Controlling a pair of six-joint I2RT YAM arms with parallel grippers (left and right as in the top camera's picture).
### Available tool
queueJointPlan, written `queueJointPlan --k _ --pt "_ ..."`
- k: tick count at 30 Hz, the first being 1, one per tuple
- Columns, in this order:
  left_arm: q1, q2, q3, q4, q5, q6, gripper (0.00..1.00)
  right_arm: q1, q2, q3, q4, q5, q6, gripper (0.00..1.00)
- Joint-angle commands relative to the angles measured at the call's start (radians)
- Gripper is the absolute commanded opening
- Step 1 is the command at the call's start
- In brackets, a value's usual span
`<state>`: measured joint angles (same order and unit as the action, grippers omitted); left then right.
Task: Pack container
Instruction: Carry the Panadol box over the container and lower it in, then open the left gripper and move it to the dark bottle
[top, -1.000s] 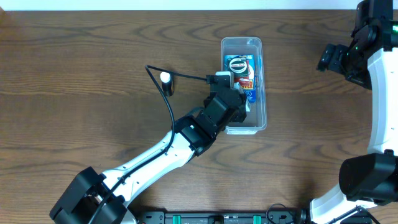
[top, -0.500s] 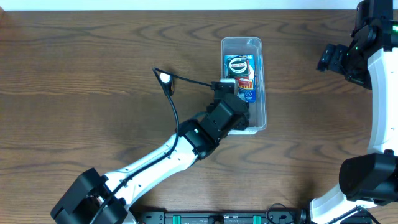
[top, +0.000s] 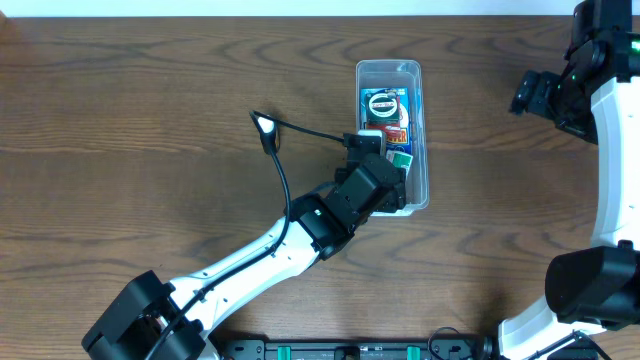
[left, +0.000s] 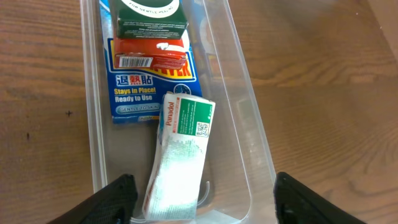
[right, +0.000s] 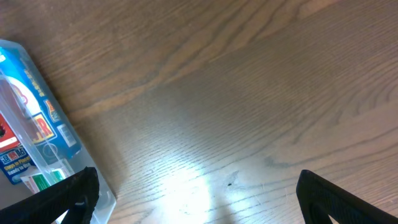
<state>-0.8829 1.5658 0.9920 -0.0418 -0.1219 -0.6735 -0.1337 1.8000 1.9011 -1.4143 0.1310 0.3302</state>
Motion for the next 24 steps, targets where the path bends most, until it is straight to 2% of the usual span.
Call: queueJointPlan --k 1,13,18,21,24 --pt "0.001 0.011 0.0 -0.002 -0.034 0.011 0.76 -0.007 0.001 0.0 0.0 0.007 0.014 0.99" --pt "0.009 0.011 0.0 0.018 -0.192 0.033 0.79 -0.007 0.001 0.0 0.0 0.007 0.014 0.99" --pt "0.05 -0.037 0.011 0.03 -0.202 0.106 0.94 -0.007 0.001 0.0 0.0 0.007 0.014 0.99" --pt "0.091 -0.113 0.015 0.018 -0.206 0.163 0.96 -0.007 0.001 0.0 0.0 0.007 0.014 0.99" --pt "0.158 -0.201 0.015 -0.056 -0.239 0.195 0.96 -0.007 0.001 0.0 0.0 0.007 0.014 0.99"
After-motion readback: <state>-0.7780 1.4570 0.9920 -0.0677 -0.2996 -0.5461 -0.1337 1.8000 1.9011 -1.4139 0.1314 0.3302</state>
